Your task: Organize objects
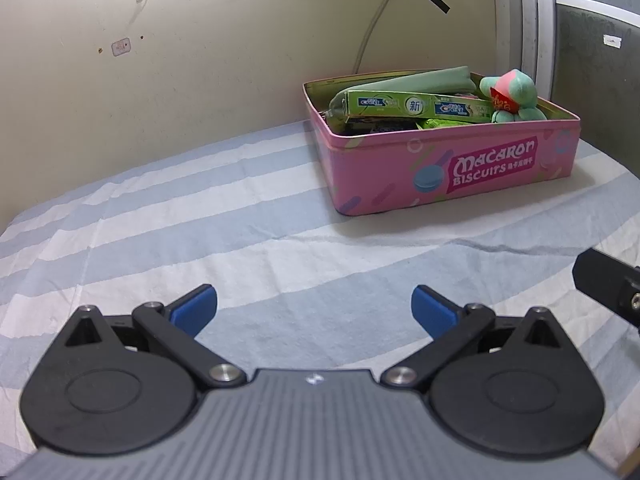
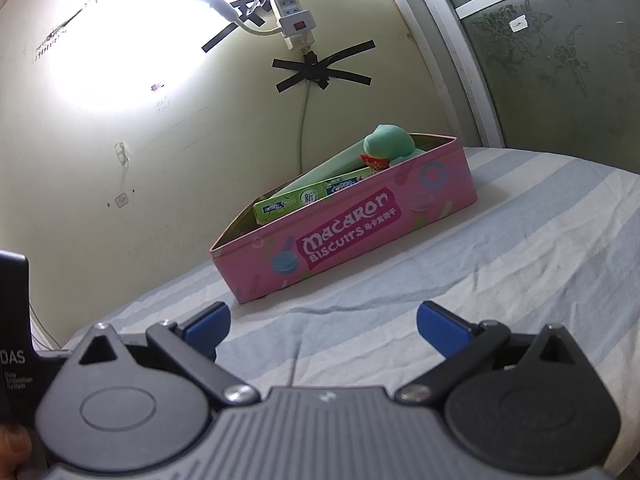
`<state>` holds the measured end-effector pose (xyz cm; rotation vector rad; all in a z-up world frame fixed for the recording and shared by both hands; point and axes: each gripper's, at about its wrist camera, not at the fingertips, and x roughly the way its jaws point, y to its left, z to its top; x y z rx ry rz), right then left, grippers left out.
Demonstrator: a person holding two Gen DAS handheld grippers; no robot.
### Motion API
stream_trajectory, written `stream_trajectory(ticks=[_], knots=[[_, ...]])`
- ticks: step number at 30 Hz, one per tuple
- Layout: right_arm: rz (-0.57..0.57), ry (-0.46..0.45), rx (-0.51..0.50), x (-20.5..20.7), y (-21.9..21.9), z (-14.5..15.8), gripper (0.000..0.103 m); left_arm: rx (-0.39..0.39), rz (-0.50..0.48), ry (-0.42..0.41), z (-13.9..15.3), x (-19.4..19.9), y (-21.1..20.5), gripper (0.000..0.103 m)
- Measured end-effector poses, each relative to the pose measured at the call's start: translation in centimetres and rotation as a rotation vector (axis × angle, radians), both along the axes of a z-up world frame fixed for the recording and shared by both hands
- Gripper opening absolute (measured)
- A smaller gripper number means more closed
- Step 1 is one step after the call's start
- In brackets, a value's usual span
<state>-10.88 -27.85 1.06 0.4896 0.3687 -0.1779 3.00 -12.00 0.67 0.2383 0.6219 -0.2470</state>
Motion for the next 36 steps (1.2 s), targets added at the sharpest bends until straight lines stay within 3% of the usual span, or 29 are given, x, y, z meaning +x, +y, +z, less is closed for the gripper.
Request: stream_trajectory(ticks=[36], knots=[[-0.004,0.005,0.008,-0.08,0.2,-0.49,0.103,0.008,0.0,0.005,-0.67,0.03,0.07,0.103]])
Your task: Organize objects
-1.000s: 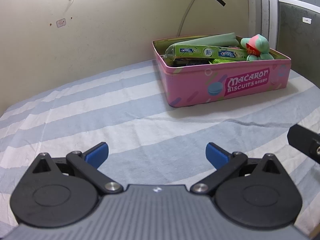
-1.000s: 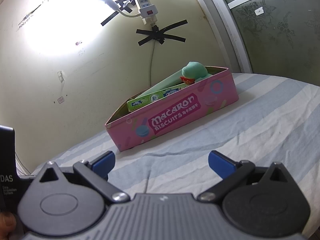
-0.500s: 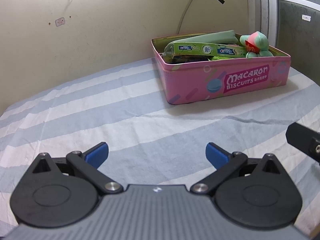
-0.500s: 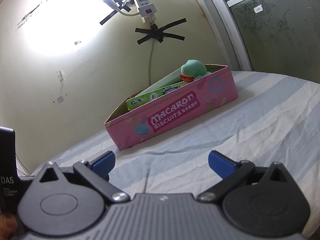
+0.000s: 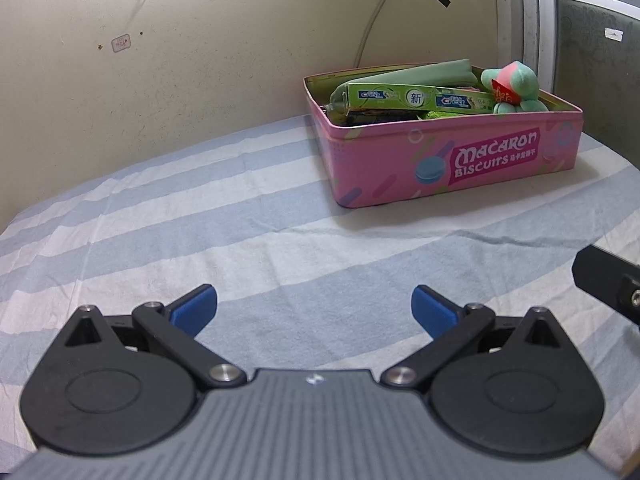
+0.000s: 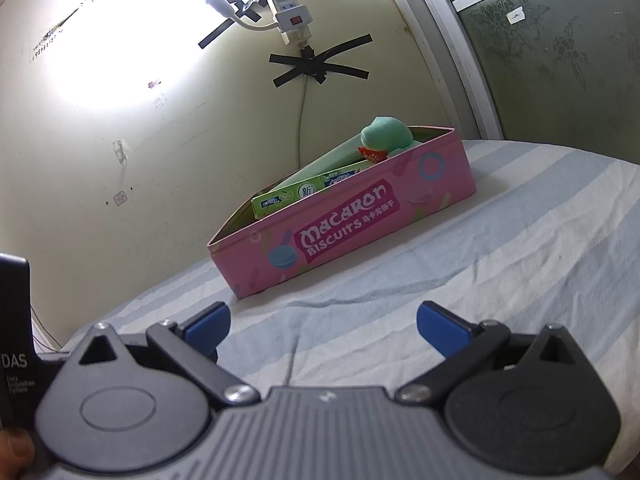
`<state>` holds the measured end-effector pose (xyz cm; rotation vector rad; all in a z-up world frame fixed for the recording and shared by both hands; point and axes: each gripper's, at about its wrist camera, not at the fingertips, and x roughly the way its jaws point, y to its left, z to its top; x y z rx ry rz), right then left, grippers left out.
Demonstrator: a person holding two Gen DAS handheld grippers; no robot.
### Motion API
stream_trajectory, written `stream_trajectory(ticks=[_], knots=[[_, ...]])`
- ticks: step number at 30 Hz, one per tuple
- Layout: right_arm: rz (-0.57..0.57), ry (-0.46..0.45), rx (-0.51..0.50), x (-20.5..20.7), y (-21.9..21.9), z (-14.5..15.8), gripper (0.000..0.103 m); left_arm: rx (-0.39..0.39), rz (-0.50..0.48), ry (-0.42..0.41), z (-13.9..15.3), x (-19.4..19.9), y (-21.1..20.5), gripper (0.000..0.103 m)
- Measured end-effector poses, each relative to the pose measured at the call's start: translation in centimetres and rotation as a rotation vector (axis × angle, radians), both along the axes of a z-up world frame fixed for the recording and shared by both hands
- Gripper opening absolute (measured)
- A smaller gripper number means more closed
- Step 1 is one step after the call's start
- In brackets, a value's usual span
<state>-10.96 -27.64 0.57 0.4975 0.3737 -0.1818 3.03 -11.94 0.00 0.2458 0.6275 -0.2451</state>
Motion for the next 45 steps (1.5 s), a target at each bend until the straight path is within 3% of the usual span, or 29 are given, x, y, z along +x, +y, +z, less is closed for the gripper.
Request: stream_trajectory(ticks=[45], knots=[[-0.009,0.007,0.009,-0.1,0.85,-0.41,0.103,0.013,0.003,-0.007,-0.11,0.05,0.1,0.103]])
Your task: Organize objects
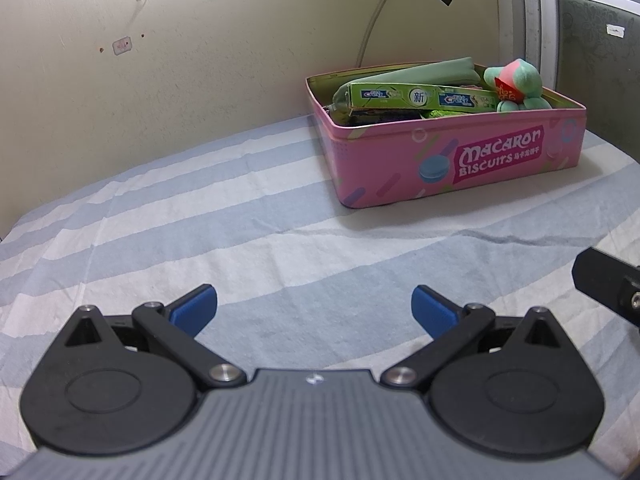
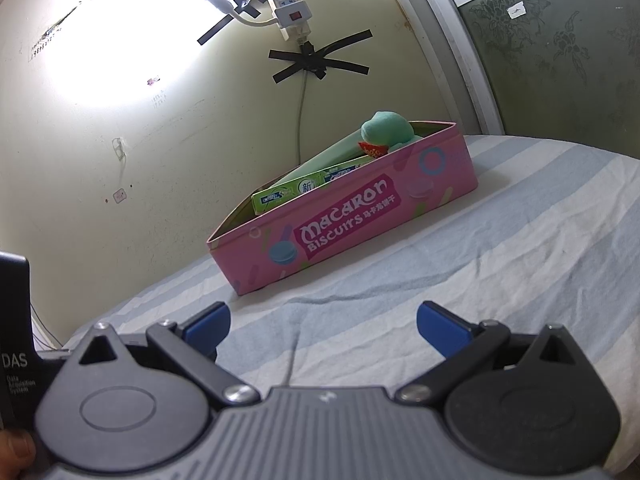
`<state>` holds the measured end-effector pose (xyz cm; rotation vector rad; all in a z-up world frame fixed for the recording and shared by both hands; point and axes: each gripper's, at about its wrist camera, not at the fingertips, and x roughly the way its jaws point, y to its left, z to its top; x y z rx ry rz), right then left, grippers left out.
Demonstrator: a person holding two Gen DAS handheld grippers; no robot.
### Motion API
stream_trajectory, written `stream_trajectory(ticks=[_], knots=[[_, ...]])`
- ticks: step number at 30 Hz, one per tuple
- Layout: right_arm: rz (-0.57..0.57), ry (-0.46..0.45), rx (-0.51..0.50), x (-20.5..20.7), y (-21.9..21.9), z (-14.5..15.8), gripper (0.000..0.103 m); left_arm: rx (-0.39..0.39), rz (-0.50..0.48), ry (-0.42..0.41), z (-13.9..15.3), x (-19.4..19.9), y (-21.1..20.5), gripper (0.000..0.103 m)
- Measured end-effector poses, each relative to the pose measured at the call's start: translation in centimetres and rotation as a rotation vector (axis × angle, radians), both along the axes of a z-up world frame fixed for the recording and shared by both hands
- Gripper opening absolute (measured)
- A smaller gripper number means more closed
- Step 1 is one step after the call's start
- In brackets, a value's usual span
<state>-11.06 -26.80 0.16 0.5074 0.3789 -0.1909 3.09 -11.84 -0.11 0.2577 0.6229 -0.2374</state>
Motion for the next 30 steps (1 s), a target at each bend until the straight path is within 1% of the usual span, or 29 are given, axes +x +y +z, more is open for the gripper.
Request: stream_trajectory(ticks=[30], knots=[[-0.006,0.004,0.003,0.08,0.37,-0.01,0.103,-0.005,0.003,-0.008,0.14,-0.02,0.02,0.103]])
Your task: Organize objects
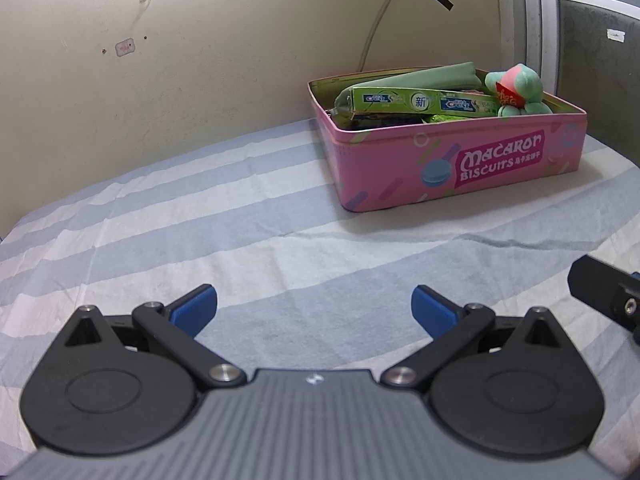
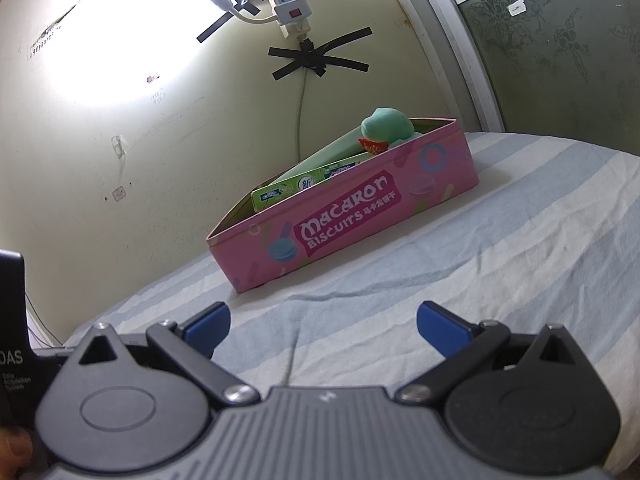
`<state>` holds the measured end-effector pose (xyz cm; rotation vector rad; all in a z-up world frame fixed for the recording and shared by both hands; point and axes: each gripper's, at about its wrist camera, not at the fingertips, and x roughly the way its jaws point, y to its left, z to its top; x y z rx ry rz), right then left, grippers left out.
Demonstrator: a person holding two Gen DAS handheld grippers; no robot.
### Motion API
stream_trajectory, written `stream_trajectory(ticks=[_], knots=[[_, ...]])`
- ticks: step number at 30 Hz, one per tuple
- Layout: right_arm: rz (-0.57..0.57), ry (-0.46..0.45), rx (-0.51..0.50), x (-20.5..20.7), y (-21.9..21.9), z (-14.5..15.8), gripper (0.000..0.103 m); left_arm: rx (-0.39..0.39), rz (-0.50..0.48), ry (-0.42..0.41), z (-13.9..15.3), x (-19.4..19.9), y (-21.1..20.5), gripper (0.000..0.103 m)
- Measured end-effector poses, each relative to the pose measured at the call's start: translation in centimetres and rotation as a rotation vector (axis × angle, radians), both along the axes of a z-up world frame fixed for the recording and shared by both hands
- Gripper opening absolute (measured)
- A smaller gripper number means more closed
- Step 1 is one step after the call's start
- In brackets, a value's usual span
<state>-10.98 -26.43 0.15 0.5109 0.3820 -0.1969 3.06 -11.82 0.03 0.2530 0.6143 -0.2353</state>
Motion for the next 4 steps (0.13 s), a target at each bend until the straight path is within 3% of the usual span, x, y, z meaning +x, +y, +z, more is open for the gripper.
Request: stream_trajectory(ticks=[4], knots=[[0.003,0.002,0.001,0.06,0.09,-0.18,0.103,-0.005,-0.007,0.01,-0.02,0.06,-0.14,0.103]])
